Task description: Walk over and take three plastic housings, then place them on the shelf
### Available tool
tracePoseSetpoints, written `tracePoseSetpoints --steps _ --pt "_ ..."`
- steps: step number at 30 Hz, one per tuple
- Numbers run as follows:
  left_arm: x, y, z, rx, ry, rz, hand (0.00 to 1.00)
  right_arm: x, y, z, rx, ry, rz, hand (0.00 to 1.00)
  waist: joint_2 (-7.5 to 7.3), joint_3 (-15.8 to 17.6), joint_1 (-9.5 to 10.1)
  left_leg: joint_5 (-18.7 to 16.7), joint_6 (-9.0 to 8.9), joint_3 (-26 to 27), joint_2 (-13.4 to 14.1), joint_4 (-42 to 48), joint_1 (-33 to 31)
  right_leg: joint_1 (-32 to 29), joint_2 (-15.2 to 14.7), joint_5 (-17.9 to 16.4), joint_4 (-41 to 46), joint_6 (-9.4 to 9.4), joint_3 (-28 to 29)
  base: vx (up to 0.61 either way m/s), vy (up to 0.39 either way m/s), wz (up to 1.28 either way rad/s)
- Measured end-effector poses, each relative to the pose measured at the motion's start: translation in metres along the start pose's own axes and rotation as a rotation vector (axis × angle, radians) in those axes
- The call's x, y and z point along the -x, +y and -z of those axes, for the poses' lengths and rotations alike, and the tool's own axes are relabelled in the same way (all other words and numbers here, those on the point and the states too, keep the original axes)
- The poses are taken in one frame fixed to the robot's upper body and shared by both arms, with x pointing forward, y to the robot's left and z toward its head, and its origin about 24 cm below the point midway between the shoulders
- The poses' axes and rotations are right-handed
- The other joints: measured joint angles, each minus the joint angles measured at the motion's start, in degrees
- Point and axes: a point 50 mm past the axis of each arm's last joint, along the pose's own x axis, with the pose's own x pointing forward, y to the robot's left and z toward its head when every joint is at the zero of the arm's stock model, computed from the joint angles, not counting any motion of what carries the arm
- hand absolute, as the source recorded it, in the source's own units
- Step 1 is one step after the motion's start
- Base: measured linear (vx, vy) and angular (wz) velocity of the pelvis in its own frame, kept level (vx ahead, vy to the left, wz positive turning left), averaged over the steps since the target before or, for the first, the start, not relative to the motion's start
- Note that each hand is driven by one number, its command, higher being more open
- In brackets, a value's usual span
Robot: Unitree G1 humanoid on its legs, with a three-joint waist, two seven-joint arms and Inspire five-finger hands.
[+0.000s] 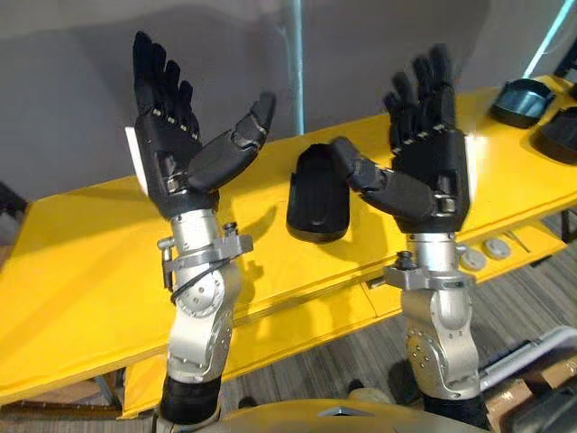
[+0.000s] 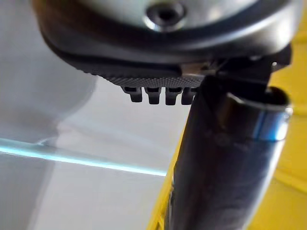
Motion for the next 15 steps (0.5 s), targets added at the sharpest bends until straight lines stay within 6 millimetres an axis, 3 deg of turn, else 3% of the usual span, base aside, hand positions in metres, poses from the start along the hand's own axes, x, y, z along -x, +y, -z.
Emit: tracePoseSetpoints --steps 3,9,15 --pt "0.009 0.018 0.004 0.000 0.042 -0.055 1.00 -0.007 0.018 0.025 -0.046 0.105 -0.105 1.00 0.02 -0.1 1.49 0.6 0.00 -2.2 0.0 0.0 -0.9 0.6 0.0 -0.1 -0.7 -0.25 -2.1 -0.02 -0.018 0.38" --pt "0.020 0.047 -0.001 -0.058 0.006 -0.152 1.00 0.012 0.041 0.083 -0.131 0.416 -0.145 1.00 -0.83 -0.6 4.51 1.2 -0.06 -5.5 -0.3 0.0 -2.4 1.8 -0.1 -0.1 -1.6 -0.40 -5.3 0.01 -0.008 0.28" --pt "0.031 0.064 -0.004 -0.126 0.014 -0.175 1.00 0.021 0.055 0.107 -0.149 0.550 -0.111 1.00 -1.42 -0.9 6.37 1.2 -0.07 -6.8 -0.6 0.0 -2.4 3.1 -0.3 -0.1 -2.5 -0.50 -6.7 0.01 -0.002 0.12"
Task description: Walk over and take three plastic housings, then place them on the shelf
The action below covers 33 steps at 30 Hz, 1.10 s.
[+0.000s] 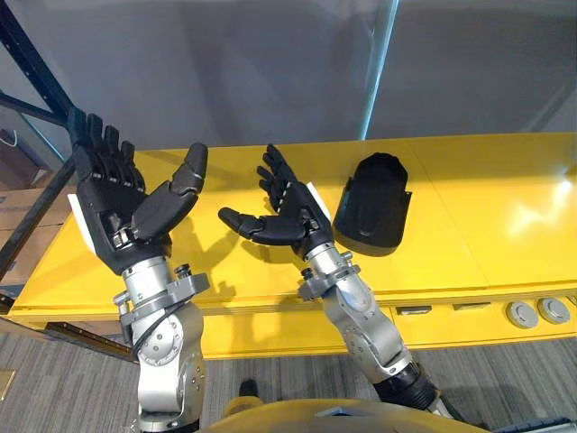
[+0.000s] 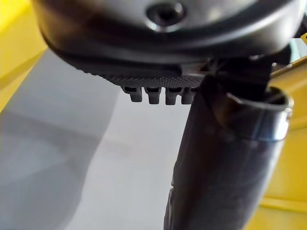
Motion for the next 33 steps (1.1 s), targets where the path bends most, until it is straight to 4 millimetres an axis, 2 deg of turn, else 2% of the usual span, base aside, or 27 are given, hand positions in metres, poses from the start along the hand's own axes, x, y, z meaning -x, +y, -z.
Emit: tracePoseSetpoints --steps 4,9,17,27,33 --pt "0.004 0.006 0.002 0.018 0.033 0.026 1.00 0.001 -0.005 0.005 0.004 0.040 0.097 1.00 0.00 0.0 0.90 -0.1 -0.04 -0.1 0.0 0.0 0.0 0.1 0.0 -0.4 -0.1 -0.54 -0.3 -0.02 0.000 0.03" --pt "0.008 0.010 0.004 0.071 0.071 0.004 1.00 0.007 -0.012 0.014 0.008 0.105 0.224 1.00 -0.01 -0.1 0.88 -0.3 -0.32 0.0 0.0 -0.1 -0.1 0.0 0.0 -0.5 -0.1 -0.59 -0.4 -0.01 0.000 0.00" --pt "0.014 0.011 0.008 0.125 0.116 -0.025 1.00 0.032 -0.033 0.035 0.018 0.221 0.450 1.00 -0.19 -1.2 0.75 -0.1 -0.11 0.5 0.1 0.0 -0.9 -1.3 0.0 -0.1 -0.1 -0.12 0.4 0.01 -0.002 -0.03" --pt "0.019 0.012 0.018 0.250 0.192 -0.051 1.00 0.039 -0.044 0.036 0.006 0.228 0.547 1.00 -0.18 -1.4 1.03 -0.4 -0.14 1.9 0.2 0.0 -0.2 -1.4 0.0 -0.1 -0.1 -0.13 1.3 -0.01 0.002 -0.05" --pt "0.025 0.005 0.033 0.270 0.274 -0.026 1.00 0.044 -0.053 0.035 0.000 0.223 0.611 1.00 -0.12 -1.8 0.66 -0.5 -0.12 2.5 0.2 0.0 0.0 -1.6 0.0 -0.2 0.0 -0.25 1.9 -0.02 0.006 -0.05"
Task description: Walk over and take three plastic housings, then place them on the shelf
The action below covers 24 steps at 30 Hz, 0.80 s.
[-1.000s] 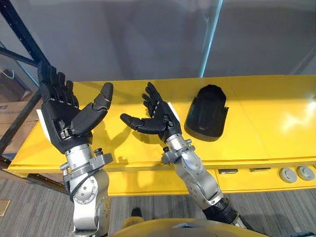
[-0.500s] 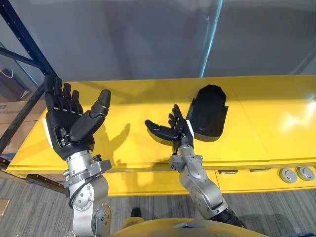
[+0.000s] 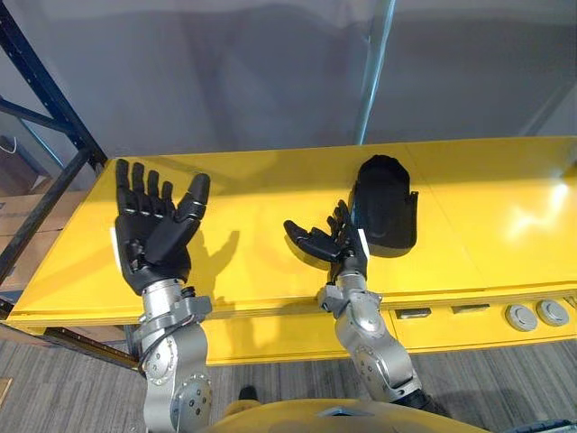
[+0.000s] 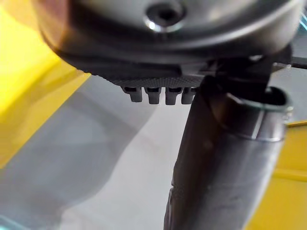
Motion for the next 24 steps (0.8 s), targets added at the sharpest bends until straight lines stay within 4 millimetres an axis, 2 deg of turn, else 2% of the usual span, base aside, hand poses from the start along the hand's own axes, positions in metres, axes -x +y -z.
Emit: tracePoseSetpoints --steps 8,13,24 --pt "0.002 -0.007 0.006 0.015 0.039 0.039 1.00 0.004 -0.011 -0.002 -0.023 -0.010 0.042 1.00 0.01 0.0 -1.23 -0.1 -0.03 1.0 0.1 0.0 0.2 -0.4 0.0 0.2 0.0 0.26 0.8 0.00 0.003 -0.04" --pt "0.003 -0.011 0.008 0.026 0.053 0.064 1.00 0.006 -0.018 -0.003 -0.038 -0.017 0.050 1.00 0.02 0.0 -1.34 -0.3 -0.03 1.6 0.1 0.0 0.2 -0.8 0.1 0.2 0.1 0.28 1.5 0.00 0.004 -0.07" --pt "0.004 -0.011 0.015 0.018 0.093 0.064 1.00 0.006 -0.019 -0.004 -0.045 -0.027 0.018 1.00 0.03 0.0 -1.71 -0.4 -0.05 1.8 0.1 0.0 0.4 -0.9 0.1 0.2 0.1 0.27 1.7 0.00 0.000 0.00"
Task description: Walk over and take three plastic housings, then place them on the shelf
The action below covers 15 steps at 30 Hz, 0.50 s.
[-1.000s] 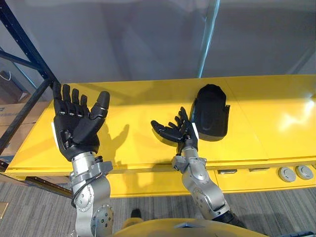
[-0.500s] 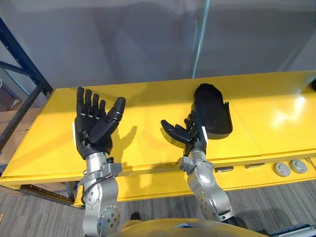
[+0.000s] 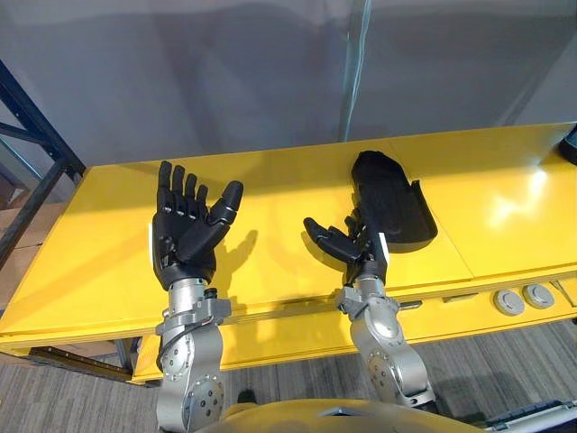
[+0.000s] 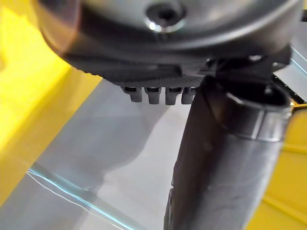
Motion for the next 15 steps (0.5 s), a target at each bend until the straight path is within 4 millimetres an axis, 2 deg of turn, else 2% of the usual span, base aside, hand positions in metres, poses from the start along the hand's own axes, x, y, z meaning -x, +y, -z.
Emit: tracePoseSetpoints --steps 8,11,15 --pt "-0.001 0.003 0.002 -0.020 0.009 0.013 1.00 0.002 0.005 -0.002 -0.010 -0.022 -0.219 1.00 0.03 0.0 -0.45 -0.2 -0.06 -0.3 0.0 0.0 -0.1 0.0 0.0 0.0 -0.1 -0.04 -0.1 0.00 0.000 0.00" --pt "-0.001 0.008 0.002 -0.039 0.013 0.006 1.00 0.002 0.001 -0.009 0.003 -0.080 -0.279 1.00 0.00 0.2 -0.70 -0.2 -0.09 -0.4 0.0 0.0 -0.2 0.0 0.1 0.0 -0.1 -0.08 -0.1 0.00 0.000 0.00" --pt "-0.005 0.020 -0.008 -0.084 -0.027 -0.016 1.00 0.008 -0.017 -0.044 -0.056 -0.223 -0.340 1.00 0.00 0.4 -1.06 -0.4 -0.14 -0.3 0.0 0.0 -0.2 -0.1 0.1 0.0 -0.1 -0.09 0.1 0.00 0.000 0.00"
